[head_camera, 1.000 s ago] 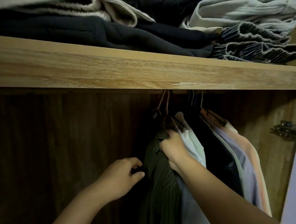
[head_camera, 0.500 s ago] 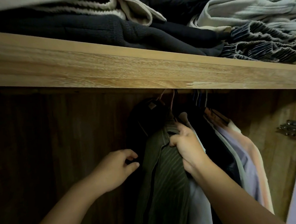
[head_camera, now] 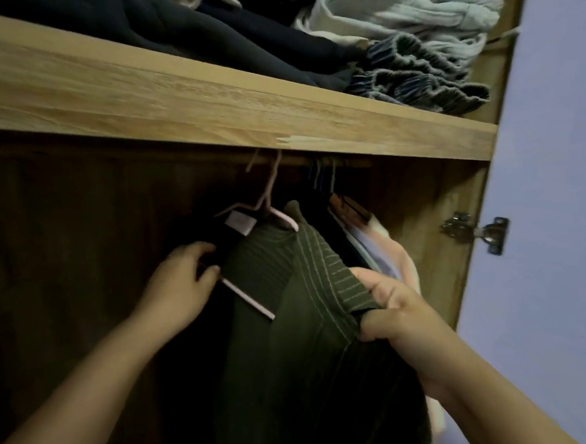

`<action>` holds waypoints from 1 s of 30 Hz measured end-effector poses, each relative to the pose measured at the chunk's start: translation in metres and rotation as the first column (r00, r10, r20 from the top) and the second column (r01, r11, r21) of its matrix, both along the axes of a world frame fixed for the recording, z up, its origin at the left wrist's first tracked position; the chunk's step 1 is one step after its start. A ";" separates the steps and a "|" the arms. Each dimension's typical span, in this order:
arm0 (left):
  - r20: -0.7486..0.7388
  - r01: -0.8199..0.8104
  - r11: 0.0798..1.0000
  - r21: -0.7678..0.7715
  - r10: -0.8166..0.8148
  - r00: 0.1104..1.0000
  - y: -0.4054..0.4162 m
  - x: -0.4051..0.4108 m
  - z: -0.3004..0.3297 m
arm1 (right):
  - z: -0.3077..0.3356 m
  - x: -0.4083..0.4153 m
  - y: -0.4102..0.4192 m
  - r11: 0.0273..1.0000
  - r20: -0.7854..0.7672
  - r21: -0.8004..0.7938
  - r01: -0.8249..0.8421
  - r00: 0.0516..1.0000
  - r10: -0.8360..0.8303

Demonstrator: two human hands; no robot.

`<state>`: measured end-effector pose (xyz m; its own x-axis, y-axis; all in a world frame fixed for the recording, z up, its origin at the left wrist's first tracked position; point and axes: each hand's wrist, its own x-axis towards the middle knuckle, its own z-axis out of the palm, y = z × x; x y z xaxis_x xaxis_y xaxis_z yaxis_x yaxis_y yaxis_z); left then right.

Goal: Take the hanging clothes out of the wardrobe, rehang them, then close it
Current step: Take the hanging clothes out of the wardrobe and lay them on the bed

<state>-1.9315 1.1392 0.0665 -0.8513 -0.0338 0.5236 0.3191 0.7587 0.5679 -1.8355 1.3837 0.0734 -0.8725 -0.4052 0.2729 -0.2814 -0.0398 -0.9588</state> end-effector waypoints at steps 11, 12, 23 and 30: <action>-0.178 0.134 0.989 -0.061 -0.143 0.974 0.109 0.046 0.006 | -0.002 0.117 0.123 0.990 0.100 0.008 0.138 0.985 -0.138; -0.109 0.234 0.968 -0.087 -0.243 0.964 0.118 0.052 0.008 | -0.003 0.130 0.131 0.989 0.107 0.009 0.145 0.984 -0.145; 0.010 0.640 0.768 0.017 -0.640 0.768 0.258 0.177 -0.020 | -0.006 0.316 0.244 0.842 0.095 0.269 0.468 0.857 -0.506; -0.012 0.725 0.685 0.070 -0.726 0.687 0.337 0.244 -0.030 | 0.004 0.426 0.273 0.572 -0.030 0.394 0.720 0.632 -0.775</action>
<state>-1.6875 1.4763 0.0367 -0.6321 0.5656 0.5297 0.7451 0.2561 0.6158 -1.4093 1.6567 0.0776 -0.9213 0.3707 0.1171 0.0700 0.4544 -0.8881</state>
